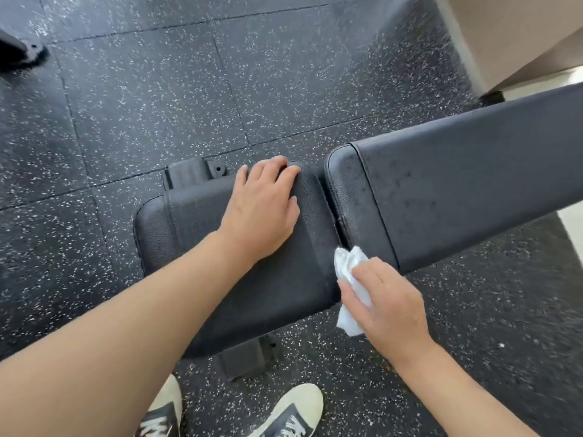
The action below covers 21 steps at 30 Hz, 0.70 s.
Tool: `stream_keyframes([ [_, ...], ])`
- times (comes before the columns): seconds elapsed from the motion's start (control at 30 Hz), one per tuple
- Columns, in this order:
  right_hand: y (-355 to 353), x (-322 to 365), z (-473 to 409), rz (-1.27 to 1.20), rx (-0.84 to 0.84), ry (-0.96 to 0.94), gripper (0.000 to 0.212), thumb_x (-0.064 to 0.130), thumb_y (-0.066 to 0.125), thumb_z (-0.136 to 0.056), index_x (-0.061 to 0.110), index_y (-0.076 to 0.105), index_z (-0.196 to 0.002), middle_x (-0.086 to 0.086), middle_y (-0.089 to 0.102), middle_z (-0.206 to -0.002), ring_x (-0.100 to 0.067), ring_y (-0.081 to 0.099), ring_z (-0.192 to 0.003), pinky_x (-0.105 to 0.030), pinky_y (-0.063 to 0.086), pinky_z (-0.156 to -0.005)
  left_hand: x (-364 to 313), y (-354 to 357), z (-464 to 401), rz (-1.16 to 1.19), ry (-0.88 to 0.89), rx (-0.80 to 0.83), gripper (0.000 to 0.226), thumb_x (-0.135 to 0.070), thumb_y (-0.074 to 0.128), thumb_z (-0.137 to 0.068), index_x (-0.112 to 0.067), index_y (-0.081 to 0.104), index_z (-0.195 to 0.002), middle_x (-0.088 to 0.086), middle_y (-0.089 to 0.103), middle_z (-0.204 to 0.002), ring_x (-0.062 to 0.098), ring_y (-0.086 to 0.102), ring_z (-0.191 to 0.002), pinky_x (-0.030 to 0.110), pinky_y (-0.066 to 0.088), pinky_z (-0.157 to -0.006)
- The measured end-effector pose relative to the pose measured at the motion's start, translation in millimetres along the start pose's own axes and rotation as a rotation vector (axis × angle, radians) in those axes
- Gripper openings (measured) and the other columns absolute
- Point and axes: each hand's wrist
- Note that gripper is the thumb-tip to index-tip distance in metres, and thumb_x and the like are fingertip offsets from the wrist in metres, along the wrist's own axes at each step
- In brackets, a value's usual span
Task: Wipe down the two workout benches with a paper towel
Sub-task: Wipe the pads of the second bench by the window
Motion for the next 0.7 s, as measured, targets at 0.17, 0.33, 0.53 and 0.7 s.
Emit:
stream_keyframes([
  [0.17, -9.1, -40.6, -21.3, -0.007, -0.096, 0.171, 0.022, 0.036, 0.06, -0.101, 0.017, 0.053, -0.091, 0.01, 0.04, -0.083, -0.015, 0.04, -0.069, -0.024, 0.03, -0.058, -29.9, 28.2, -23.2, -0.025, -0.242, -0.109, 0.054, -0.04, 0.037, -0.105, -0.022, 0.046, -0.155, -0.001, 0.05, -0.157, 0.023, 0.041, -0.147, 0.049, 0.02, -0.126],
  [0.33, 19.9, -47.1, -47.6, 0.139, -0.132, 0.066, 0.023, 0.033, 0.062, -0.098, 0.015, 0.061, -0.085, 0.0, 0.05, -0.078, -0.021, 0.044, -0.065, -0.034, 0.04, -0.051, -31.7, 36.0, -24.5, -0.065, -0.267, -0.182, 0.049, -0.038, 0.041, -0.103, -0.023, 0.053, -0.148, 0.0, 0.057, -0.148, 0.027, 0.048, -0.138, 0.049, 0.026, -0.124],
  [0.53, 36.4, -47.3, -155.6, 0.09, -0.162, 0.145, 0.02, 0.033, 0.066, -0.093, 0.014, 0.066, -0.087, -0.004, 0.061, -0.083, -0.027, 0.055, -0.067, -0.038, 0.043, -0.053, -34.7, 36.6, -27.6, -0.109, -0.27, -0.192, 0.047, -0.037, 0.042, -0.101, -0.024, 0.055, -0.144, 0.0, 0.059, -0.145, 0.026, 0.05, -0.136, 0.05, 0.028, -0.122],
  [0.7, 47.3, -43.4, -224.3, 0.065, -0.028, 0.152, 0.019, 0.035, 0.06, -0.096, 0.017, 0.064, -0.091, -0.004, 0.064, -0.093, -0.03, 0.061, -0.084, -0.037, 0.037, -0.062, -34.8, 37.5, -28.7, -0.149, -0.272, -0.212, 0.046, -0.036, 0.043, -0.099, -0.024, 0.056, -0.141, 0.002, 0.061, -0.141, 0.028, 0.052, -0.13, 0.047, 0.031, -0.118],
])
Point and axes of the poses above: each hand's wrist, its own z-axis away from the middle knuckle, its own y-axis out of the palm, x = y × z
